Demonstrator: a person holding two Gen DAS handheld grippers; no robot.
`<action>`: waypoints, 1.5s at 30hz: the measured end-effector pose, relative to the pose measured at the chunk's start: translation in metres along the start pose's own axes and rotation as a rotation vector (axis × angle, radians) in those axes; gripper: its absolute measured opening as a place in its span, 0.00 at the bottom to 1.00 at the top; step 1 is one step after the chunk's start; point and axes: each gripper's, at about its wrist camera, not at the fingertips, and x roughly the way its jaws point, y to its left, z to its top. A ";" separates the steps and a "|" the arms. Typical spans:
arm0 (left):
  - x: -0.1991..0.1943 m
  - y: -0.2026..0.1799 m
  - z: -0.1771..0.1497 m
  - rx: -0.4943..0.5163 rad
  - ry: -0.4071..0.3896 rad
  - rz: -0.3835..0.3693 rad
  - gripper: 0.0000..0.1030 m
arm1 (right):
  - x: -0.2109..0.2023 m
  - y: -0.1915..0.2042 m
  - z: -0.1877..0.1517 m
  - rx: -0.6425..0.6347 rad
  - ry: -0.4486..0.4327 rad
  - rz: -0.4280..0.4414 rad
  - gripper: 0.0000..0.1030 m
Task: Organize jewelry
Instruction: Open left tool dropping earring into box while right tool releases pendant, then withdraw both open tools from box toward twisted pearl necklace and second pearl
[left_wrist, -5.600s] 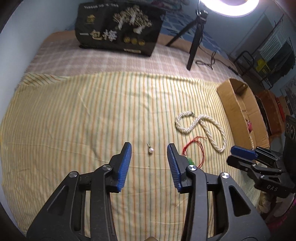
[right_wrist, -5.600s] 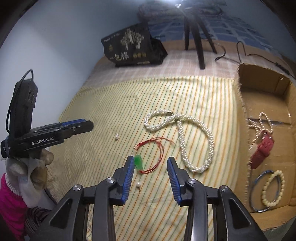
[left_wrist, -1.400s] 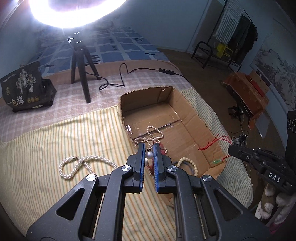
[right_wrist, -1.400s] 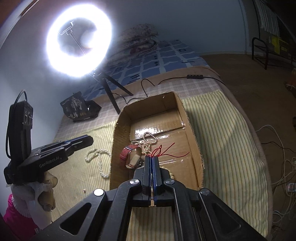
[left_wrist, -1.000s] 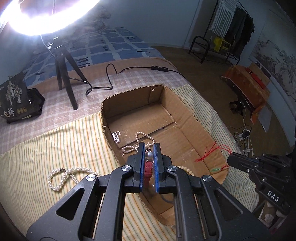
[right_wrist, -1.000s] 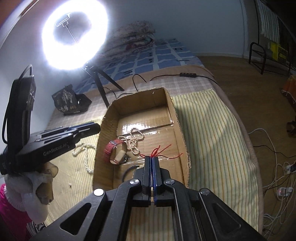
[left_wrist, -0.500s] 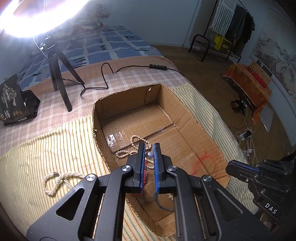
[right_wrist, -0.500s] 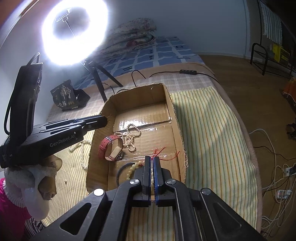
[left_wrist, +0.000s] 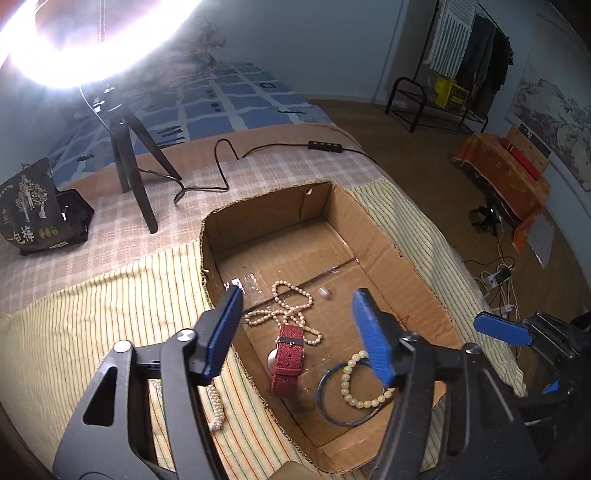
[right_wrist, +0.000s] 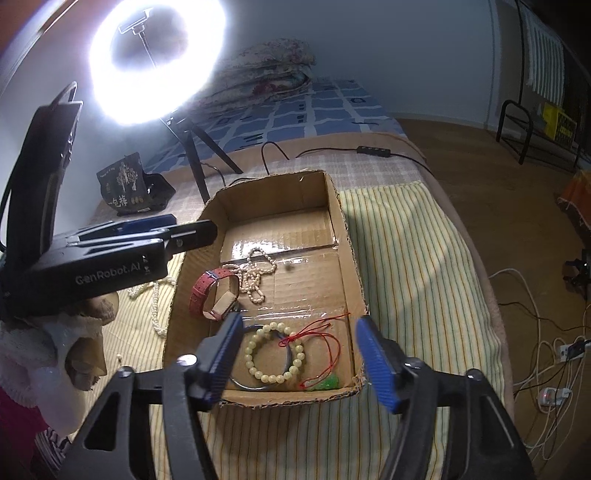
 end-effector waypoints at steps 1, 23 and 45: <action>-0.001 0.000 0.000 -0.001 -0.003 0.004 0.66 | 0.000 0.001 0.000 -0.002 -0.004 -0.003 0.77; -0.036 0.024 -0.004 0.001 -0.040 0.036 0.67 | -0.012 0.019 0.006 0.001 -0.072 -0.026 0.97; -0.102 0.113 -0.029 -0.057 -0.075 0.103 0.67 | -0.029 0.082 0.006 -0.093 -0.190 -0.036 1.00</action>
